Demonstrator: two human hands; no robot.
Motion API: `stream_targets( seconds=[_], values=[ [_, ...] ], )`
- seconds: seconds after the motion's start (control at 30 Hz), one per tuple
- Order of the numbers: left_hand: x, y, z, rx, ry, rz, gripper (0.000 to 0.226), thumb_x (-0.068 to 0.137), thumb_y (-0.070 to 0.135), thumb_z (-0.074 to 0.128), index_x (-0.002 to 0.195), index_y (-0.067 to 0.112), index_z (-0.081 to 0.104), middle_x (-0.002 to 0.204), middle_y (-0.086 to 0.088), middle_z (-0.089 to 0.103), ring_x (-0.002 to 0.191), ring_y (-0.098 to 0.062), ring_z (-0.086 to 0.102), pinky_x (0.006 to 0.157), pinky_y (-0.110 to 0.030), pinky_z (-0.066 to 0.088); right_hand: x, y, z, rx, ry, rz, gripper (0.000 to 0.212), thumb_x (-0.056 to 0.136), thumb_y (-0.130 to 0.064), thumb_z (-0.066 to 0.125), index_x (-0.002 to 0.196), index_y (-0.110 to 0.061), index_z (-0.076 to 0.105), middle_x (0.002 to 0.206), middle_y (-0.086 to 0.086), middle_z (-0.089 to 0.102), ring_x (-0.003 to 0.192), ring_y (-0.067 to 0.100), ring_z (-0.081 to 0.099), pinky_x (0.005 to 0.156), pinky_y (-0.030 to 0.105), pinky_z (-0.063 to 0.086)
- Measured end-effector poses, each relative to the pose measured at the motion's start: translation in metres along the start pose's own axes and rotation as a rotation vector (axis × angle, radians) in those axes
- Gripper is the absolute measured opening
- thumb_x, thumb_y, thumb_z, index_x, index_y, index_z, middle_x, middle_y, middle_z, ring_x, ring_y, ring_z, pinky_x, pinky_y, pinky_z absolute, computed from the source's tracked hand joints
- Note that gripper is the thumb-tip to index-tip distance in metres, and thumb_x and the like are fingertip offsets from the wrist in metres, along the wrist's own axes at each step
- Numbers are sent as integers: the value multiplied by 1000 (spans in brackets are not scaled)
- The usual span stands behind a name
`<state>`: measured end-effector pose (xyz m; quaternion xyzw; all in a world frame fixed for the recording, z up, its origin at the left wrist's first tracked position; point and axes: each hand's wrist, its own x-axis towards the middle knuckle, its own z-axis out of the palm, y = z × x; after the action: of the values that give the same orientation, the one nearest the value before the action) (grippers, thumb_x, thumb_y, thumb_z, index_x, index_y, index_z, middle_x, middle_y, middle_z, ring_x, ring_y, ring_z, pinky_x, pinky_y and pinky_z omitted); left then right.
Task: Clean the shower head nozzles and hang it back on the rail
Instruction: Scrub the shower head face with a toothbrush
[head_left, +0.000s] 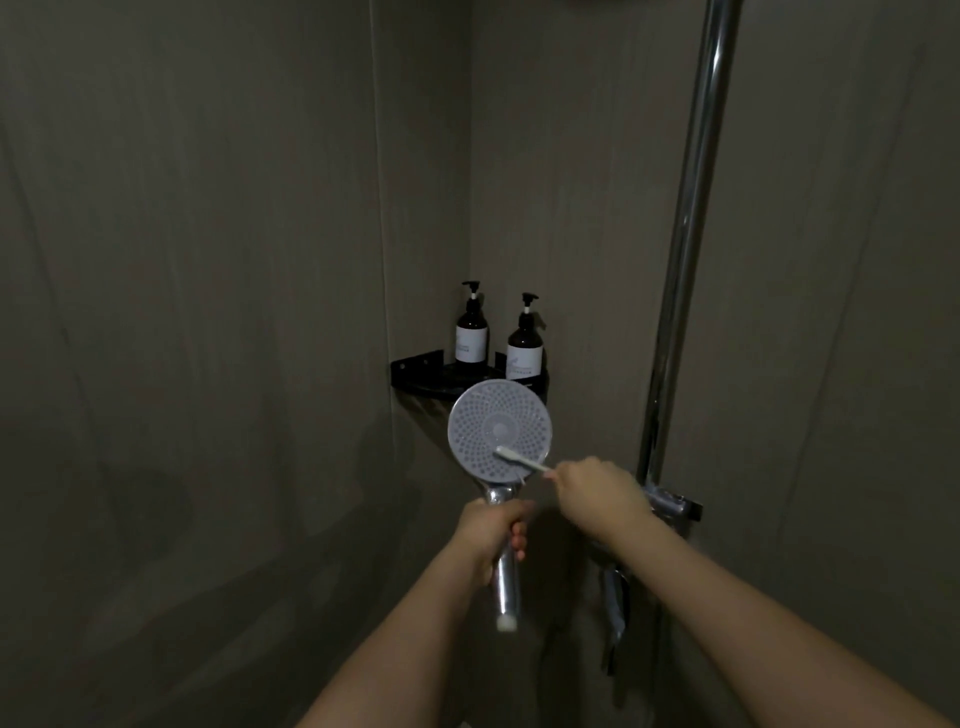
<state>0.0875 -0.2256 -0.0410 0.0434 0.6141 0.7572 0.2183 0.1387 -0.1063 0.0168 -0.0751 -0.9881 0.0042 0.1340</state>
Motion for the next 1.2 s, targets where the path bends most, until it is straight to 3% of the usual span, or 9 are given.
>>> stream_targets(
  seconds=[0.1,0.27,0.43,0.53,0.6,0.77,0.9,1.07,1.2],
  values=[
    [2,-2,-6,0,29,-19,29,87,5,58,62,11,45,37,1,40,29,-8,36,35,-16,34,6,17,-13,0,14,140,38,100,-33,30,112,-13,60,101,9,65,85,25,63,68,33,45],
    [3,-5,-2,20,18,-13,31,86,5,58,58,12,45,37,2,38,29,-8,34,36,-16,33,6,-20,4,-25,35,-79,27,99,-25,34,110,-14,57,94,6,64,77,23,62,61,30,41],
    [2,4,-7,15,29,-6,29,88,4,56,63,11,44,38,1,39,29,-8,35,35,-15,33,15,29,-9,209,35,437,35,100,-23,33,111,-7,61,90,9,63,75,23,58,64,29,46],
    [6,5,-6,26,49,4,31,88,3,55,60,11,43,36,2,37,27,-8,33,34,-15,33,15,0,-16,119,130,170,31,100,-24,33,114,-12,58,85,6,61,69,21,55,61,29,44],
    [6,4,0,56,42,7,34,87,2,54,57,11,42,34,2,36,26,-8,32,34,-14,32,14,-25,-7,108,26,-15,28,99,-23,36,117,-14,56,95,8,64,78,22,61,66,33,49],
    [1,-1,3,111,9,-3,36,87,2,54,55,11,41,35,0,35,26,-10,33,34,-15,33,35,-10,-29,268,30,256,34,100,-24,32,110,-5,59,102,13,62,83,26,57,66,31,43],
    [0,0,3,120,-1,8,36,88,1,53,57,11,40,36,1,35,25,-8,32,33,-13,32,34,-33,-31,193,29,57,27,96,-19,42,120,-13,54,104,9,63,88,24,61,65,33,43],
    [-2,2,-3,154,2,-18,38,88,5,56,54,12,40,34,1,37,26,-10,34,34,-14,34,31,-19,-32,185,39,193,34,101,-23,31,116,-7,57,109,13,62,96,28,61,69,33,45],
    [-4,7,-5,119,16,14,35,88,3,54,56,11,42,35,1,36,26,-9,32,33,-14,32,15,-33,-15,23,-87,-38,29,98,-23,37,115,-11,58,110,12,63,98,28,62,72,33,44]
  ],
)
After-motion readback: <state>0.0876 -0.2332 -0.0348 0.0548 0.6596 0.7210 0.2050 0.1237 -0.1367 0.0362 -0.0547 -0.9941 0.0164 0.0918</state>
